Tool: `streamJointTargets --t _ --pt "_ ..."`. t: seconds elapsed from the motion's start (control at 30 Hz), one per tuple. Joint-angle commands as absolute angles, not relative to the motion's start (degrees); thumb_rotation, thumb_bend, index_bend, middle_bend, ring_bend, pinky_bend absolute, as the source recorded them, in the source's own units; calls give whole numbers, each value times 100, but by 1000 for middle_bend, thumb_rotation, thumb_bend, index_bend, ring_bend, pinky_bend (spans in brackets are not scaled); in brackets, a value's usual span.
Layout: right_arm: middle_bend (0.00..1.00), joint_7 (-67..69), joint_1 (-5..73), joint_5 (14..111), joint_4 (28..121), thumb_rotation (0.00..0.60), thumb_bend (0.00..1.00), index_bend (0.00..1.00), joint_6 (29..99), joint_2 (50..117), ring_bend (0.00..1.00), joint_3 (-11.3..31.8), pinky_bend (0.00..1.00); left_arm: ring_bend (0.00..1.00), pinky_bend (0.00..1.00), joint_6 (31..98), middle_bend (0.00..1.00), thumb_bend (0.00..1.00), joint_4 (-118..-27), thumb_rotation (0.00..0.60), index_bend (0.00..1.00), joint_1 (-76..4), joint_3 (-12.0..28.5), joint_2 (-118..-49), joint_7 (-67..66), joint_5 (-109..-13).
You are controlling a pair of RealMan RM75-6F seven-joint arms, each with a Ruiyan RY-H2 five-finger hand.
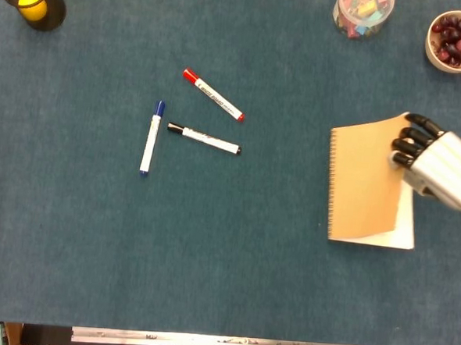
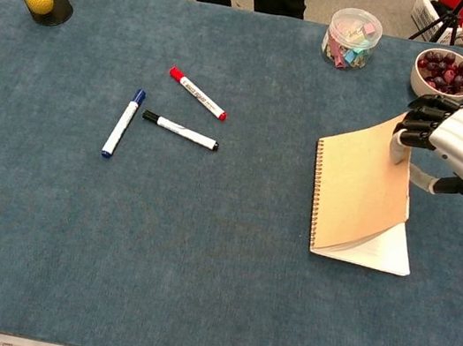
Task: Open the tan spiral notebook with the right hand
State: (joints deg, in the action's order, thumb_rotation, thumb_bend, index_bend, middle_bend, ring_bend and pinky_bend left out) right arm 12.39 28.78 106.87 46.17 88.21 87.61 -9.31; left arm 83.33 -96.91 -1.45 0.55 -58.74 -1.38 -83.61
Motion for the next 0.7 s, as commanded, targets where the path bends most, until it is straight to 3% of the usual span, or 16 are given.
streamJointTargets --t 0.03,0.37,0.7 --pt "523 1107 2767 10764 4943 600 451 821 8960 8366 359 -1040 227 22 57 8314 81 484 -9702 600 98 -165 52 -5893 -159 -8379" --pt "523 748 3007 10924 5702 600 452 821 8832 8173 359 -871 227 22 57 8266 81 484 -9701 600 98 -192 33 -5914 -123 -8373" --pt "523 567 3600 10859 5746 600 450 821 7806 8721 359 -639 228 22 57 8293 81 484 -9633 600 97 -113 -46 -5885 16 -8371"
